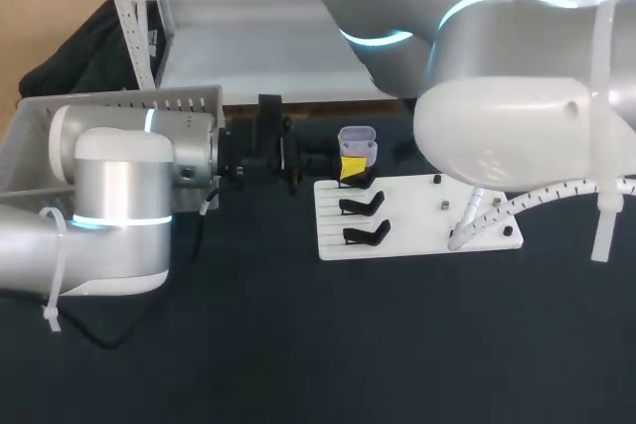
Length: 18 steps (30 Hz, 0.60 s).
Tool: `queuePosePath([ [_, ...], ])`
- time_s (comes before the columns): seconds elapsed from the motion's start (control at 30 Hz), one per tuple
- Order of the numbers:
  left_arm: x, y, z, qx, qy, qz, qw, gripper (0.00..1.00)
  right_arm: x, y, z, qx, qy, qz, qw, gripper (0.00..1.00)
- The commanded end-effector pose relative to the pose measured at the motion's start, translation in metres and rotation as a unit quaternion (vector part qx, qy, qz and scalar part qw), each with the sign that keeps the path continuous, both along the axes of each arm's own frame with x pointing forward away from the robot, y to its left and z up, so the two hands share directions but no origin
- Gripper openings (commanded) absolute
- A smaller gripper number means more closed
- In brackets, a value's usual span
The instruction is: Pick up each earbud case from the left stands, insert the matching earbuds, close the lid, and place the case in the box.
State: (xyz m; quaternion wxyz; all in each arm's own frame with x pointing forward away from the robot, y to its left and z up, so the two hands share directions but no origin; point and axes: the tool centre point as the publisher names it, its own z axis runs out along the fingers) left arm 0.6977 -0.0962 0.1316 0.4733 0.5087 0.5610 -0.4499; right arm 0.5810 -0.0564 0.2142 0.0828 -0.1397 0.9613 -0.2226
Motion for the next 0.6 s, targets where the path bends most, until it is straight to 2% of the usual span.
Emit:
queuePosePath([
  [0.03,0.0,0.0,-0.001,-0.002,-0.001,0.001,1.0,0.0,-0.002,-0.001,0.0,0.001,-0.003,0.001,1.0,0.0],
  [0.2,0.0,0.0,-0.001,-0.002,-0.001,0.001,1.0,0.0,-0.002,-0.001,0.0,0.001,-0.003,0.001,1.0,0.0],
  [0.23,0.0,0.0,-0.001,-0.002,-0.001,0.001,1.0,0.0,-0.001,0.006,0.0,0.013,-0.004,-0.014,1.0,0.0],
  [0.27,0.0,0.0,-0.001,-0.002,-0.001,0.001,1.0,0.0,0.002,0.013,-0.001,-0.014,-0.011,-0.044,0.999,0.0],
  [0.33,0.0,0.0,-0.001,-0.002,-0.001,0.001,1.0,0.0,0.005,0.024,0.003,0.006,-0.03,-0.098,0.995,0.0],
  [0.37,0.0,0.0,-0.001,-0.002,-0.001,0.001,1.0,0.0,0.009,0.029,0.002,-0.02,-0.053,-0.149,0.987,0.0],
  [0.4,0.0,0.0,-0.001,-0.002,-0.001,0.001,1.0,0.0,0.012,0.033,0.005,0.013,-0.046,-0.179,0.983,0.0],
  [0.43,0.0,0.0,-0.001,-0.002,-0.001,0.001,1.0,0.0,0.015,0.037,0.008,-0.003,-0.059,-0.233,0.971,0.0],
  [0.47,0.0,0.0,-0.001,-0.002,-0.001,0.001,1.0,0.0,0.018,0.039,0.008,0.01,-0.047,-0.26,0.964,0.0],
  [0.53,0.0,0.0,-0.001,-0.002,-0.001,0.001,1.0,0.0,0.022,0.045,0.014,0.009,-0.061,-0.319,0.946,0.0],
  [0.57,0.0,0.0,-0.001,-0.002,-0.001,0.001,1.0,0.0,0.025,0.048,0.016,0.033,-0.056,-0.337,0.939,0.0],
  [0.6,0.0,0.0,-0.001,-0.002,-0.001,0.001,1.0,0.0,0.027,0.051,0.02,0.033,-0.068,-0.365,0.928,0.0],
])
